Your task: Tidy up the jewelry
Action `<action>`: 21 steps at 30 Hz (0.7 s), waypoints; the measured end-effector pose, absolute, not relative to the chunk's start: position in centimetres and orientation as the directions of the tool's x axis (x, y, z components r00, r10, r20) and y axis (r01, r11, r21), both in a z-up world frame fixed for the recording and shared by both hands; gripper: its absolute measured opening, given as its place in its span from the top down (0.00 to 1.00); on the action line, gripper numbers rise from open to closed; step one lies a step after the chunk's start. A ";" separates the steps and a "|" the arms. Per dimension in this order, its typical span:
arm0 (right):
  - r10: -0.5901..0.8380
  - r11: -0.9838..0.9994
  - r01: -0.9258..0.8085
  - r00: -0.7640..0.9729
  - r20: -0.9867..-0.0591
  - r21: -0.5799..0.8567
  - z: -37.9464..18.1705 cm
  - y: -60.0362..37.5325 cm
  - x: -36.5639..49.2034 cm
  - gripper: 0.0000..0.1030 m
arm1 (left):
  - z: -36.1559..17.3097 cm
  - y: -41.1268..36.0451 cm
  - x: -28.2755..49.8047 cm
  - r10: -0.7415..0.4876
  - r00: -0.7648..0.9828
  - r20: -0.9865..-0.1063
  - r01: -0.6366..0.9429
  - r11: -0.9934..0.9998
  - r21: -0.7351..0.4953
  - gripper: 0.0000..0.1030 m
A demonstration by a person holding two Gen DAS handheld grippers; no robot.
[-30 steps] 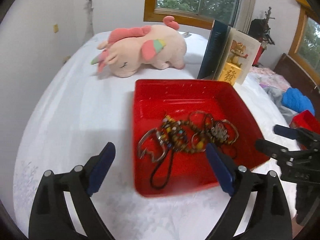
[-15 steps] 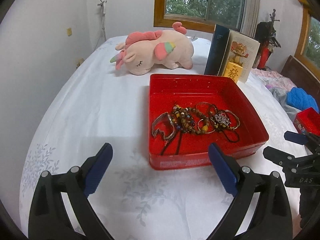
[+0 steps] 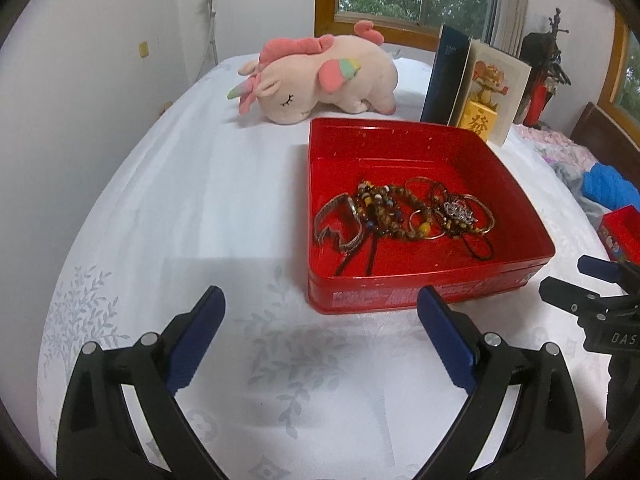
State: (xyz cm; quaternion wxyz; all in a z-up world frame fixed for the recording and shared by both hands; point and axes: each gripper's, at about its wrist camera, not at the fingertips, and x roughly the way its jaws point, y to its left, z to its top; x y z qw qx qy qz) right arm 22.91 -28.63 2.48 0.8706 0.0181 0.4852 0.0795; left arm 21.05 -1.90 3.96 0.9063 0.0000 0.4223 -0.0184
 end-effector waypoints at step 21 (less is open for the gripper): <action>0.159 0.986 -0.127 0.507 -0.847 0.108 1.9 -28.6 23.1 0.04 | 2.9 -2.0 21.7 -0.019 0.616 -0.787 0.033 0.999 0.002 0.07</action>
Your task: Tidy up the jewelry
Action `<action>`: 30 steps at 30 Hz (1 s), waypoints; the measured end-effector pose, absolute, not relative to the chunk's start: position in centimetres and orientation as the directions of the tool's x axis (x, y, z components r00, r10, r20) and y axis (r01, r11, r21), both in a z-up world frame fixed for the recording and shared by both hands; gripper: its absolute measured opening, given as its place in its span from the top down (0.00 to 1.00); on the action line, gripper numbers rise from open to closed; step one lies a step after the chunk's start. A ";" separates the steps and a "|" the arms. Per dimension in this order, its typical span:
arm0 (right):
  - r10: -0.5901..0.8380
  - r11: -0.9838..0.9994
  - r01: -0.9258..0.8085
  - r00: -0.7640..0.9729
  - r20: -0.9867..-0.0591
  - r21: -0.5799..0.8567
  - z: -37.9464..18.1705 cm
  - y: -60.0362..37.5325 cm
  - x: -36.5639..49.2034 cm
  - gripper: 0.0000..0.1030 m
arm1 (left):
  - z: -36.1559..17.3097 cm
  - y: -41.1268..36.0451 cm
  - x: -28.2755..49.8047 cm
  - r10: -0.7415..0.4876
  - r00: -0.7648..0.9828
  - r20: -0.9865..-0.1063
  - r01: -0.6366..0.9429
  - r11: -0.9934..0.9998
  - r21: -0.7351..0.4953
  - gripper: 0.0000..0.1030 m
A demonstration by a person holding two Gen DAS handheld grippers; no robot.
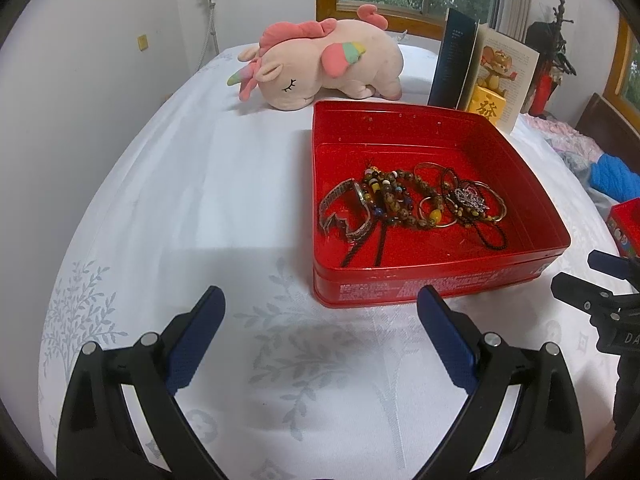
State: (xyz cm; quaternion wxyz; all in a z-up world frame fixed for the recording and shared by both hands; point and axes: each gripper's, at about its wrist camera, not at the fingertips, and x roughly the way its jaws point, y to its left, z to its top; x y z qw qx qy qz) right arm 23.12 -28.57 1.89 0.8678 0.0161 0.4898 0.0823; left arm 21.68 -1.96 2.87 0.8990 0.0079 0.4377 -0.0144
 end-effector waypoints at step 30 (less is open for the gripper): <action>0.149 0.987 -0.129 0.508 -0.848 0.096 1.6 -28.4 23.1 0.04 | 2.8 -2.2 21.9 -0.022 0.614 -0.789 0.037 0.999 0.001 0.07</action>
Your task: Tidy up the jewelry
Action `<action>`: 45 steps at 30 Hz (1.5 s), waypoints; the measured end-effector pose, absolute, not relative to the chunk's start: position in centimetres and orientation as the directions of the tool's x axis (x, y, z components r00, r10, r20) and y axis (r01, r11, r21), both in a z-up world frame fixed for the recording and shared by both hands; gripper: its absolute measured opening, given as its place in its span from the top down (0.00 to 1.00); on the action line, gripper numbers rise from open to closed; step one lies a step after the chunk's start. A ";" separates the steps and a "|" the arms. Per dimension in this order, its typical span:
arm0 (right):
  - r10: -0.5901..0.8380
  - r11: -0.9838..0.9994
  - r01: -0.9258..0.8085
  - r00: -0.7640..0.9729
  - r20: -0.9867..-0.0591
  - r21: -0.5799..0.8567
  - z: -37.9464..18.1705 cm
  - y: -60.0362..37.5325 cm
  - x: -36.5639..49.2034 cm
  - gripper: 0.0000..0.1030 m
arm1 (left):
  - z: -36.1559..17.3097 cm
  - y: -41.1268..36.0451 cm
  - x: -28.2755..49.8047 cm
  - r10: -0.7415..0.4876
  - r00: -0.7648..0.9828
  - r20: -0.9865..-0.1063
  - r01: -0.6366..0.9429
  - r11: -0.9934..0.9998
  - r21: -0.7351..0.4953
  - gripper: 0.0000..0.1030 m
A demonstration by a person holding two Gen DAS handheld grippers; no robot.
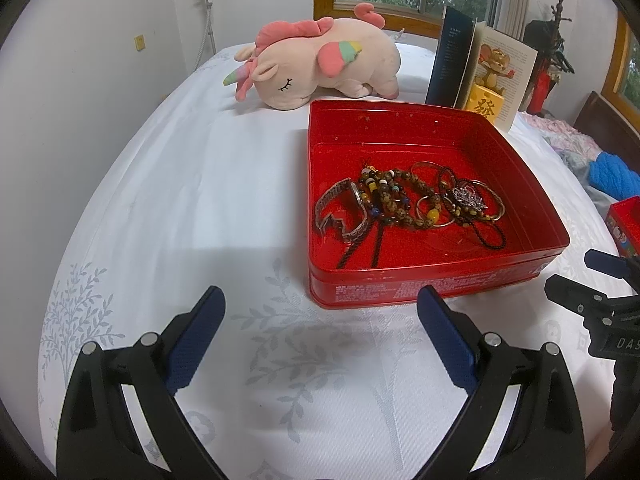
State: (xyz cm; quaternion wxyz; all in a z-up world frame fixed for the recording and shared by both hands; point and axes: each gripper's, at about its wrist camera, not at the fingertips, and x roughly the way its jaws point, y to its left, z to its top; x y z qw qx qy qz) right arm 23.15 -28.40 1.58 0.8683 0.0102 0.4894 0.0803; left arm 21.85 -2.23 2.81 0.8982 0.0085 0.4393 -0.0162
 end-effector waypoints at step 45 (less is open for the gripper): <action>0.149 0.986 -0.142 0.505 -0.850 0.088 1.4 -28.5 23.2 0.04 | 2.7 -2.1 21.9 -0.016 0.609 -0.793 0.028 1.000 0.002 0.07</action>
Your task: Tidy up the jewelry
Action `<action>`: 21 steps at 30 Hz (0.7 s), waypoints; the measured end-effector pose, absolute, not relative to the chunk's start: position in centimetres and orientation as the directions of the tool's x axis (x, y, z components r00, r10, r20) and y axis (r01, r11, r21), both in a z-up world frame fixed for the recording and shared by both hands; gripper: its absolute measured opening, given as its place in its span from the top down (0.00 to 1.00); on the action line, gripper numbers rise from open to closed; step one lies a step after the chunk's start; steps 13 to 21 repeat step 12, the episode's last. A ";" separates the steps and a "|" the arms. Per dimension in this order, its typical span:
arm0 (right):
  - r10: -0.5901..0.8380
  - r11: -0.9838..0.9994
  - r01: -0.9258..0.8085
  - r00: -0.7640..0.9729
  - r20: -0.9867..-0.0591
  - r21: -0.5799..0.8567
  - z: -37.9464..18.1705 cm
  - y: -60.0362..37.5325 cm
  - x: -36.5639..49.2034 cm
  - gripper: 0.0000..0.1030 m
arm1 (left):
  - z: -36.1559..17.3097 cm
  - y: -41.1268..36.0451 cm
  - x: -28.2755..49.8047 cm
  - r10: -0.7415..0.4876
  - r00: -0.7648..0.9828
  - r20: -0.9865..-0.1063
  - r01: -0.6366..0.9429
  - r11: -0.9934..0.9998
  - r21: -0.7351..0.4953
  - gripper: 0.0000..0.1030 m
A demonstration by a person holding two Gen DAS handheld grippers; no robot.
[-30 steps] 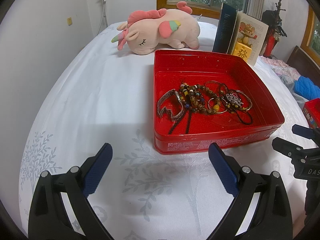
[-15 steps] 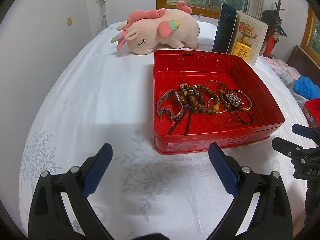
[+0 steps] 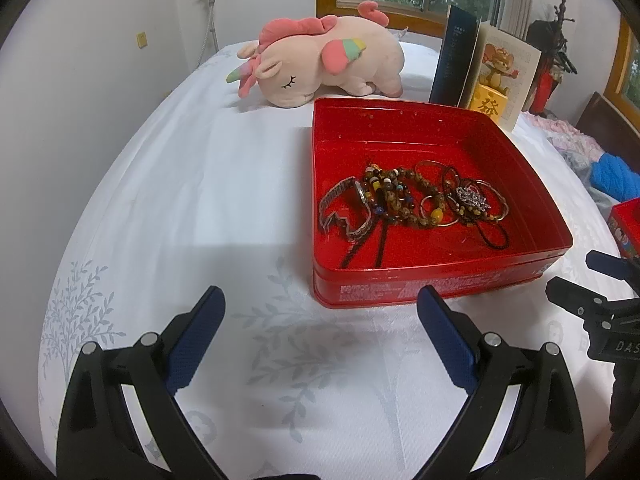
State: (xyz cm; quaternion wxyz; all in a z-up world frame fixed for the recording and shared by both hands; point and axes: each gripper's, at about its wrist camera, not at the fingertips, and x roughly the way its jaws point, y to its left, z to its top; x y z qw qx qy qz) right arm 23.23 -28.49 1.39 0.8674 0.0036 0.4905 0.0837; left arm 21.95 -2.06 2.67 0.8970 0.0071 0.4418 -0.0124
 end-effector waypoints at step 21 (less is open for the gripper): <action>0.149 0.986 -0.145 0.505 -0.851 0.087 1.4 -28.5 23.3 0.04 | 2.7 -2.1 21.9 -0.015 0.607 -0.794 0.028 1.000 0.002 0.07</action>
